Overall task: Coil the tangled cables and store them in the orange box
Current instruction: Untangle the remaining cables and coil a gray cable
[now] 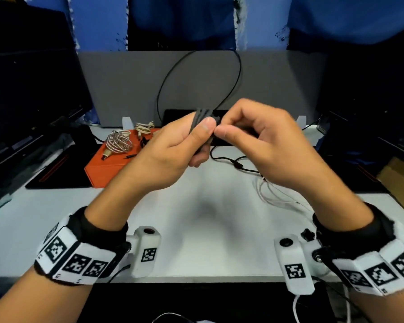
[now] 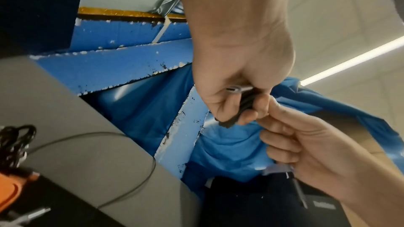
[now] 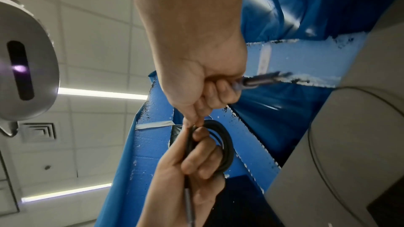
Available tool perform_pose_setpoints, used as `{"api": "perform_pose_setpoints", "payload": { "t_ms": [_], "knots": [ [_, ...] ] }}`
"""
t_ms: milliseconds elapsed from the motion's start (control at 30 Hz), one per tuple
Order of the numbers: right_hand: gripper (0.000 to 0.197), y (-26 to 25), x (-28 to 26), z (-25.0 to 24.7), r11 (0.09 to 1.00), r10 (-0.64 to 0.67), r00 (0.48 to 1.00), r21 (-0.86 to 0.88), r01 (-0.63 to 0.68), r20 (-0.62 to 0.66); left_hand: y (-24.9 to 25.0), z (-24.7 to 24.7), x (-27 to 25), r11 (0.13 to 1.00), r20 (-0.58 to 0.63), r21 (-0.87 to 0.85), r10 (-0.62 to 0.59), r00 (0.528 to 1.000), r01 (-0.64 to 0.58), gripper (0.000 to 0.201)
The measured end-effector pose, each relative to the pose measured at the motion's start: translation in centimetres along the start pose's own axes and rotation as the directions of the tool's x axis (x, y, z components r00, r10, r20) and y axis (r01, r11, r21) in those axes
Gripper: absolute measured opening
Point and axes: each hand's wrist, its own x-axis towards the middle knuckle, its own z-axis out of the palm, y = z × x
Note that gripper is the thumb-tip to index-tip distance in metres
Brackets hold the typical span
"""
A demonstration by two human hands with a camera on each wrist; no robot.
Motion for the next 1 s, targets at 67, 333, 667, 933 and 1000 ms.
{"api": "perform_pose_setpoints", "payload": {
  "t_ms": [67, 333, 667, 933, 1000],
  "knots": [
    [0.023, -0.1, -0.1, 0.1, 0.999, -0.018, 0.996, 0.040, 0.022, -0.092, 0.7, 0.4, -0.1, 0.974, 0.039, -0.203, -0.090, 0.995, 0.096, 0.038],
    [0.040, 0.1, -0.4, 2.1, 0.995, -0.023, 0.997, -0.100, 0.016, -0.076, 0.7, 0.5, -0.6, 0.623, 0.243, -0.738, -0.113, 0.963, 0.259, 0.036],
    [0.030, 0.7, -0.1, 3.1, 0.991, 0.129, 0.979, 0.041, -0.124, -0.156, 2.2, 1.8, 0.1, 0.686, 0.047, -0.675, -0.327, 0.944, 0.272, 0.037],
    [0.033, 0.5, -0.1, 3.7, 0.988, 0.144, 0.968, 0.084, -0.129, -0.204, 1.7, 2.9, -0.1, 0.991, -0.287, -0.093, -0.115, 0.951, 0.091, 0.049],
    [0.038, 0.4, 0.0, 3.7, 0.963, 0.219, 0.960, 0.198, -0.184, -0.173, 1.6, 2.7, -0.1, 0.990, -0.251, -0.118, -0.105, 0.962, 0.077, 0.053]
  ]
}}
